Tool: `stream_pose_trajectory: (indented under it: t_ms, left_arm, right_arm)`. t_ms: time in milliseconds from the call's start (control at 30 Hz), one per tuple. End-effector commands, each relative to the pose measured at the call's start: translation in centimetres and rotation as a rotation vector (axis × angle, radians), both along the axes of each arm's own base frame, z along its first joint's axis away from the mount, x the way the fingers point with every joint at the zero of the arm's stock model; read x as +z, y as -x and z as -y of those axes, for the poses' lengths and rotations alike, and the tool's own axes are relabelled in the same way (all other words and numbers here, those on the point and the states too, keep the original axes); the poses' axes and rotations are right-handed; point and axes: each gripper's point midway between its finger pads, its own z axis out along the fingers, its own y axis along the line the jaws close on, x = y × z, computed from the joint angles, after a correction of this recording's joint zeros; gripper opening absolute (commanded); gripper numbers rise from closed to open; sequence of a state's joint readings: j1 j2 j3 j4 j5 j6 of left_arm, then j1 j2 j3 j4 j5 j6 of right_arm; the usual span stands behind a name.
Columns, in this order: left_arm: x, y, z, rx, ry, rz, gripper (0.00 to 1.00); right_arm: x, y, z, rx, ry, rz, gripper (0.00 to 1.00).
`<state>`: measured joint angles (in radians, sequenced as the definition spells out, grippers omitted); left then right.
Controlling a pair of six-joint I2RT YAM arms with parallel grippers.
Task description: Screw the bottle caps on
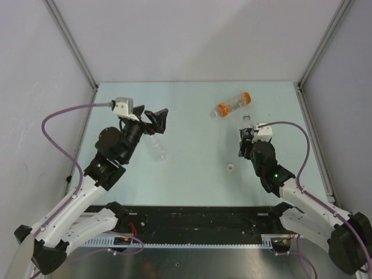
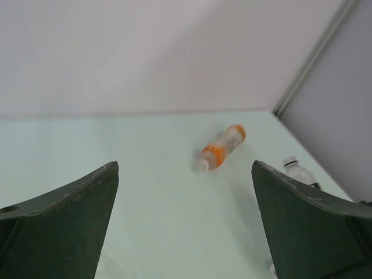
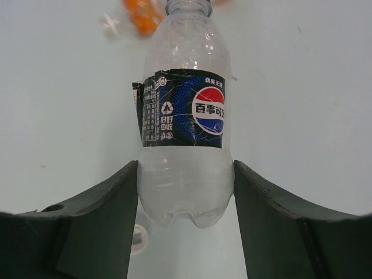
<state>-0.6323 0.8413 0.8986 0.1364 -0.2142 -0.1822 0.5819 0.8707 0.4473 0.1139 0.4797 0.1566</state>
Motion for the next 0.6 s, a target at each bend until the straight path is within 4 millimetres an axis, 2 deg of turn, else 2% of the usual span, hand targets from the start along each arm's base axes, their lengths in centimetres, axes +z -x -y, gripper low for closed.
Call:
stream_pose_trajectory:
  t_ms: [0, 67, 133, 267, 467, 567]
  left_arm:
    - [-7.6, -1.2, -2.9, 0.203, 0.106, -0.239, 0.99]
    - [-10.6, -1.0, -3.0, 0.214, 0.11, -0.309, 1.0]
    - [-12.4, -0.6, -3.0, 0.215, 0.12, -0.346, 1.0]
    - [-14.2, -0.1, -3.3, 0.219, 0.108, -0.383, 0.99]
    - [-16.8, 0.4, -2.4, 0.175, 0.08, -0.453, 1.0]
    - [-17.5, 0.4, -2.2, 0.174, 0.071, -0.473, 1.0]
  right_arm:
    - [-0.9, -1.3, 1.5, -0.104, -0.098, -0.073, 0.03]
    - [-2.4, -1.5, 2.2, -0.117, -0.099, -0.122, 0.04]
    - [-3.4, -1.9, 2.3, -0.114, -0.115, -0.158, 0.04]
    - [-5.4, -2.5, 2.4, -0.13, -0.167, -0.223, 0.04]
    - [-8.7, -2.7, 3.7, -0.197, -0.252, -0.338, 0.08]
    - [-9.5, -2.5, 4.2, -0.232, -0.259, -0.367, 0.13]
